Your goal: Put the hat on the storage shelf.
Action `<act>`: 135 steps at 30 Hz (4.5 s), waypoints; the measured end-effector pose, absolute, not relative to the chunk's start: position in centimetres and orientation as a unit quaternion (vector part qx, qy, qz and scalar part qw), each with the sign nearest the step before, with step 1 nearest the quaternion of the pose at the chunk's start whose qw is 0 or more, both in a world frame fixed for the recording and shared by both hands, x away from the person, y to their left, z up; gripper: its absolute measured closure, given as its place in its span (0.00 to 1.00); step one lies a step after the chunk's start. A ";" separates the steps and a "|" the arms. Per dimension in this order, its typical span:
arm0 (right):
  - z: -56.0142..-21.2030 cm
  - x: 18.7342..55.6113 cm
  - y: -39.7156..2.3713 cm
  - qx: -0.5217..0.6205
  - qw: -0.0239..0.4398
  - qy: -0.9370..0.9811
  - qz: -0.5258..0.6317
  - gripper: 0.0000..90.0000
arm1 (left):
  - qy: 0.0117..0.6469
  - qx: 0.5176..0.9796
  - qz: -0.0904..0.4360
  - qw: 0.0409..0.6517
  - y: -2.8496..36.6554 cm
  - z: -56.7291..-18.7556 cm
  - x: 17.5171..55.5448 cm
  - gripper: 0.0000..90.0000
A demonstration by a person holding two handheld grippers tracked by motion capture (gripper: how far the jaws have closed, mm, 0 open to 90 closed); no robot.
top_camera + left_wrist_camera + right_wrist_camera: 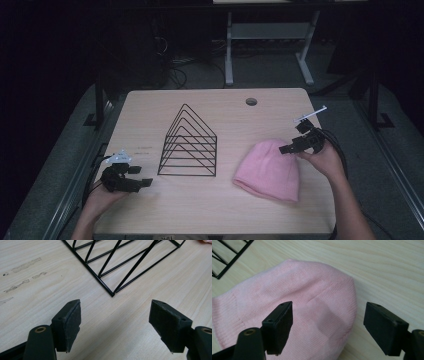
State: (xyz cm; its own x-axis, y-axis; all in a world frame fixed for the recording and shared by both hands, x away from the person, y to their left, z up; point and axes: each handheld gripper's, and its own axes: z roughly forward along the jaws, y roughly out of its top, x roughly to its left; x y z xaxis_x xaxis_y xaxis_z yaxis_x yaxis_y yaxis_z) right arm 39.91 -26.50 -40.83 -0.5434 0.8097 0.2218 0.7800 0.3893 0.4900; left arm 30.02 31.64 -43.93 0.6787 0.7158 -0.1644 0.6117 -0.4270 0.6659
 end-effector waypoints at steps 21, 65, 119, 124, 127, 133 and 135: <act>-43.3 41.7 -26.3 0.506 0.007 0.831 0.231 0.45 | 0.396 0.842 0.070 0.361 31.7 -44.0 30.1 0.29; -42.4 40.7 -27.5 0.500 -0.047 0.802 0.323 0.84 | 0.392 0.844 0.064 0.360 31.6 -44.1 30.1 0.29; -21.6 38.5 -23.0 0.353 0.060 0.831 0.425 0.86 | 0.296 0.880 0.021 0.370 30.4 -33.3 32.2 0.28; -19.6 38.5 -21.2 0.331 0.065 0.839 0.428 0.86 | 0.286 0.881 0.015 0.377 29.8 -31.9 32.4 0.28; -18.8 38.5 -20.5 0.322 0.067 0.841 0.430 0.86 | 0.282 0.883 0.016 0.375 29.5 -31.4 32.5 0.27; -16.7 38.6 -18.2 0.299 0.070 0.849 0.429 0.86 | 0.272 0.889 0.020 0.368 28.7 -29.8 32.9 0.27; -16.1 38.6 -17.4 0.293 0.067 0.852 0.429 0.86 | 0.269 0.890 0.022 0.367 28.6 -29.4 33.0 0.27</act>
State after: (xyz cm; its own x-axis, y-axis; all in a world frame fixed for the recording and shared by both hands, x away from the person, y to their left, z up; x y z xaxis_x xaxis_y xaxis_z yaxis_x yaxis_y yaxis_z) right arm 38.63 -17.45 -16.15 -0.8196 0.5566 0.1361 0.4408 0.4608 0.7703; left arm 32.99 28.61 -29.43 0.8542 0.4954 -0.1582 0.4628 -0.5853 0.6658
